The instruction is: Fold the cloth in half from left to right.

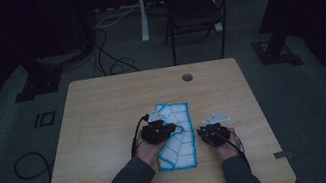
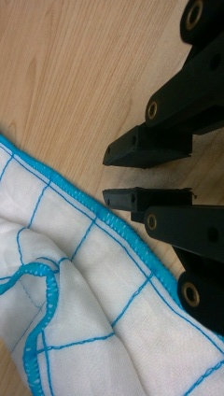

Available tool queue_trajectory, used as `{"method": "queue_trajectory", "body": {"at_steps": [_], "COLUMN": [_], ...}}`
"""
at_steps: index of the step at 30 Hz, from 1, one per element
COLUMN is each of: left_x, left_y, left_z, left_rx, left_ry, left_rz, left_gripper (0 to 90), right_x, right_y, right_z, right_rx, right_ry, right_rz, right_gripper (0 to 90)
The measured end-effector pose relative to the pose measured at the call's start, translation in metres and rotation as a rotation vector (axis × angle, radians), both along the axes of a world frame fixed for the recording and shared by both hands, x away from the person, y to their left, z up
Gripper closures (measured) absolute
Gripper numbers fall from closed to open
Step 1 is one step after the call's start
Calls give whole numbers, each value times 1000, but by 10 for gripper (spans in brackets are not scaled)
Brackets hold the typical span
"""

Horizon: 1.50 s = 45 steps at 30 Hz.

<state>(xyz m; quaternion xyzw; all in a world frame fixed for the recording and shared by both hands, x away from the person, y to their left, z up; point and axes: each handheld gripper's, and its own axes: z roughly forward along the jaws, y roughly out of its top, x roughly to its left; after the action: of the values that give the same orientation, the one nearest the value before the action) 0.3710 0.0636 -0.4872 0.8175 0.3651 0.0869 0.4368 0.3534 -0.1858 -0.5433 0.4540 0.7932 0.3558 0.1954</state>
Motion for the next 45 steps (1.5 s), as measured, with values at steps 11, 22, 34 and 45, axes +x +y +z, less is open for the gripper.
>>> {"method": "queue_trajectory", "body": {"at_steps": [11, 22, 34, 45], "left_x": [-4, -17, -38, -42], "left_y": [22, 20, -3, -18], "left_z": [-25, -42, -39, -46], "left_rx": [51, 83, 63, 57], "left_ry": [38, 59, 47, 63], "left_rz": [36, -5, -107, -141], "left_gripper": [900, 900, 900, 890], "right_x": [0, 0, -1, -1], "right_y": [1, 0, 0, -1], "right_z": [0, 0, 0, 1], "right_rx": [2, 3, 3, 6], "right_ry": [1, 0, -1, -4], "right_rz": [3, 5, 5, 6], "right_gripper": [782, 784, 785, 784]}}
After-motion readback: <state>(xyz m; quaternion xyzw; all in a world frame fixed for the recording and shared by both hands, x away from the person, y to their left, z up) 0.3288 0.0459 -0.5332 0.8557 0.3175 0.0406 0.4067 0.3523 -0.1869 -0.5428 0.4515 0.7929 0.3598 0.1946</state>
